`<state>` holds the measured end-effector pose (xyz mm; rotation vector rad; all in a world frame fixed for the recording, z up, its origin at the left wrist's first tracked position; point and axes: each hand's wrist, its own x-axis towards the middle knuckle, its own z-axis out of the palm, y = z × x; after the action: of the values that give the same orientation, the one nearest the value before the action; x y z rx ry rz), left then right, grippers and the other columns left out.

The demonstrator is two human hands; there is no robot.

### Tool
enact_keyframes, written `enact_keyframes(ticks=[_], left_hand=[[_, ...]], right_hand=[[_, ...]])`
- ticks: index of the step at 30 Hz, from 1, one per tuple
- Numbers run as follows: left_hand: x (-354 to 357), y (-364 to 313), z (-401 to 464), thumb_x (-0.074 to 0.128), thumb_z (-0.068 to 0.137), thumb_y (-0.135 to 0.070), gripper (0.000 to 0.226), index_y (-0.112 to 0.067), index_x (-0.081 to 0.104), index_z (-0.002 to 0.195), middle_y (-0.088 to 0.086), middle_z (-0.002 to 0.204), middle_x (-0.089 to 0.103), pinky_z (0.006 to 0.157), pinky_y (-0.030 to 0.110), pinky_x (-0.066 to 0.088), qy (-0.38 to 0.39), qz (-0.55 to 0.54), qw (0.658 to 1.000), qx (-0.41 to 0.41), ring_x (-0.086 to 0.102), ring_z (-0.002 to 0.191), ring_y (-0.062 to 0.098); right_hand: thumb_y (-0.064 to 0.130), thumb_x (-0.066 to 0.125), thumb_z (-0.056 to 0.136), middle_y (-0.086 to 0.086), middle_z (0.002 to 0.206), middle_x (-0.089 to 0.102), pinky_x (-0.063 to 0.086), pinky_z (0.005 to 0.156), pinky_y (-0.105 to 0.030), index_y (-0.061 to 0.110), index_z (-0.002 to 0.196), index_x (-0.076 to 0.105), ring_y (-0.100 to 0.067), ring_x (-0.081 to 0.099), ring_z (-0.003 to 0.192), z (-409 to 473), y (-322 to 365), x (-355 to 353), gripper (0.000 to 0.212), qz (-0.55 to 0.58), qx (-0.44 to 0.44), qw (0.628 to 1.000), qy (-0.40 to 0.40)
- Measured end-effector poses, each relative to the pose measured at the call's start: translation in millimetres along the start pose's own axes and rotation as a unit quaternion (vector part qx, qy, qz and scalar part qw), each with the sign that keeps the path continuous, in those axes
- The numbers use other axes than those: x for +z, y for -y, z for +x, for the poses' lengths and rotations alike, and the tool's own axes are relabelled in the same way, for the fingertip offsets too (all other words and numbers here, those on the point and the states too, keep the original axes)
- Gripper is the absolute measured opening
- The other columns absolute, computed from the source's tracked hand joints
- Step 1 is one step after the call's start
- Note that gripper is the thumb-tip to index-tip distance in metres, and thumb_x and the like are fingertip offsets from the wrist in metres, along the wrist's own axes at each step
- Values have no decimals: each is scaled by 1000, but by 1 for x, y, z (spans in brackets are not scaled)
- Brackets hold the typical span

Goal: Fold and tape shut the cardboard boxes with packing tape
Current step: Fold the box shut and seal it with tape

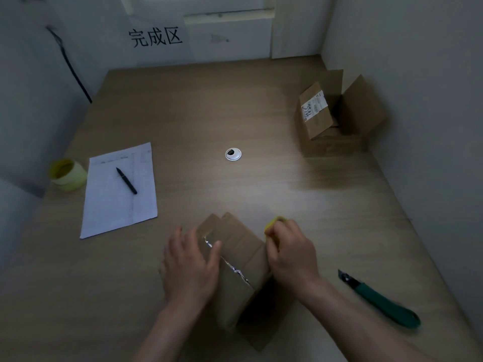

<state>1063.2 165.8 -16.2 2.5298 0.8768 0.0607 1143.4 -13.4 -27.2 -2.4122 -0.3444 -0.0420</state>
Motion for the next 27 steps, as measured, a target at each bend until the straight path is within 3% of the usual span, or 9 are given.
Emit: enact_keyframes(ticks=[3, 6, 9, 11, 14, 18, 22, 25, 27], left_hand=[[9, 16, -4, 50, 93, -48, 55, -16, 49, 138, 8, 125, 58, 96, 37, 37, 14, 9, 999, 52, 48, 113, 30], [9, 21, 5, 40, 89, -58, 67, -15, 48, 140, 7, 125, 60, 95, 38, 40, 5, 10, 997, 79, 52, 111, 31], [5, 32, 10, 42, 82, -75, 89, -33, 10, 154, -1, 151, 40, 101, 38, 40, 103, 2, 990, 95, 48, 127, 26], [4, 34, 4, 40, 76, -83, 95, -48, -14, 147, 1, 153, 36, 99, 42, 42, 157, -12, 984, 81, 50, 125, 27], [6, 26, -4, 41, 78, -80, 91, -60, -23, 139, 3, 147, 40, 97, 44, 43, 126, -21, 990, 57, 51, 123, 29], [11, 15, -1, 50, 84, -69, 88, -57, -13, 144, 6, 141, 41, 100, 40, 40, 125, -97, 987, -4, 47, 126, 30], [6, -1, 12, 67, 76, -62, 81, -37, 26, 142, -1, 141, 43, 97, 34, 41, 99, -176, 978, -46, 48, 125, 23], [-7, -7, 40, 70, 67, -67, 79, -32, 39, 130, 0, 132, 36, 94, 38, 45, -4, -50, 997, 60, 44, 123, 25], [-9, -8, 62, 73, 71, -59, 90, -31, 30, 145, 2, 148, 24, 109, 38, 34, 41, -37, 985, 164, 28, 137, 24]], right_hand=[[7, 67, 83, -7, 90, 59, 47, 61, -41, 12, 84, 61, -35, 59, 79, -6, 2, 15, 8, -6, 3, 1000, -6], [8, 64, 85, -7, 91, 61, 47, 67, -41, 13, 85, 61, -33, 60, 85, 7, 1, 17, 7, 6, 35, 999, -14], [16, 60, 89, -9, 101, 61, 44, 69, -40, 14, 92, 62, -35, 59, 90, 40, 3, 13, 4, -59, 20, 998, -3], [21, 55, 92, -9, 108, 60, 43, 68, -39, 16, 97, 62, -37, 59, 89, 63, 8, 10, 10, -123, -4, 992, 21], [22, 53, 94, -8, 110, 60, 42, 66, -38, 16, 99, 62, -37, 58, 88, 74, 12, 6, 11, -137, 2, 990, 11], [19, 56, 92, -2, 98, 58, 43, 64, -37, 21, 90, 58, -27, 56, 85, 41, 9, -9, 3, -72, 50, 994, -66], [17, 60, 88, 5, 91, 55, 36, 60, -31, 27, 85, 52, -19, 51, 74, -3, 12, -8, 14, -32, 55, 993, -100], [16, 60, 88, -1, 96, 57, 44, 64, -36, 22, 88, 56, -27, 57, 85, -3, 5, -2, 7, -41, 72, 991, -101], [16, 59, 89, -4, 99, 57, 46, 67, -39, 19, 90, 57, -31, 58, 88, 2, 0, 4, 3, -52, 84, 992, -81]])
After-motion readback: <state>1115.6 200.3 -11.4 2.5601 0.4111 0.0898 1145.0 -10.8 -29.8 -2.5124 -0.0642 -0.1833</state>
